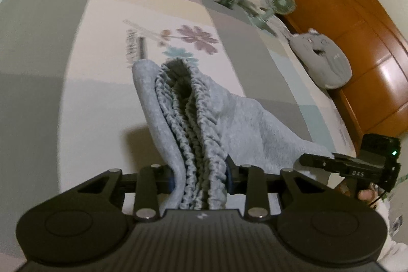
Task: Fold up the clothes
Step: 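Close the left gripper on the cuffs while the right gripper grasps the sweatpants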
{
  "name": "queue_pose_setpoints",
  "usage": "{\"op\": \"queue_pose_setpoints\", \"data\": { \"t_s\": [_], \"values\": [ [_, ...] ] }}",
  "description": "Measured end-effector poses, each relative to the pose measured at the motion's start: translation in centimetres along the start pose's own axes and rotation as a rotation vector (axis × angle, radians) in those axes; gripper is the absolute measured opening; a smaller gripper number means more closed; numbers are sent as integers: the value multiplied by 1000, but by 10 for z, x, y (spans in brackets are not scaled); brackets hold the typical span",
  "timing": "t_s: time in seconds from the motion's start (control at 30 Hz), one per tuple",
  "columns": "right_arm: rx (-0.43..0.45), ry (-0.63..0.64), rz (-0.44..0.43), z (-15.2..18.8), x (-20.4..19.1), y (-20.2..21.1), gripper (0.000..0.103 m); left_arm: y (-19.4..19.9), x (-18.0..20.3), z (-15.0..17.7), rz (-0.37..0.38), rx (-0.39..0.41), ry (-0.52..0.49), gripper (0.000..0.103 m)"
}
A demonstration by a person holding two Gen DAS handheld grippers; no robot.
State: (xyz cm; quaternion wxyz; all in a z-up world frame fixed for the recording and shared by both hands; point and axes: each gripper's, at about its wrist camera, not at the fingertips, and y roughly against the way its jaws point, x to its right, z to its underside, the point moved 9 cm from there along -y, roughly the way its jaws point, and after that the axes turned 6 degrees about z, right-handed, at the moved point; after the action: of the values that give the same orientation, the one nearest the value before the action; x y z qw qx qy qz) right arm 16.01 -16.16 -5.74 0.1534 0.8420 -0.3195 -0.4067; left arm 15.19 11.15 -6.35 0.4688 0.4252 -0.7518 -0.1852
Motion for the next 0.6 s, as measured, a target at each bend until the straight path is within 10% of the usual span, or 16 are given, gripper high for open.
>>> {"op": "queue_pose_setpoints", "data": {
  "t_s": [0.6],
  "values": [
    [317, -48, 308, -11, 108, 190, 13, -177, 227, -74, 108, -149, -322, 31]
  ]
}}
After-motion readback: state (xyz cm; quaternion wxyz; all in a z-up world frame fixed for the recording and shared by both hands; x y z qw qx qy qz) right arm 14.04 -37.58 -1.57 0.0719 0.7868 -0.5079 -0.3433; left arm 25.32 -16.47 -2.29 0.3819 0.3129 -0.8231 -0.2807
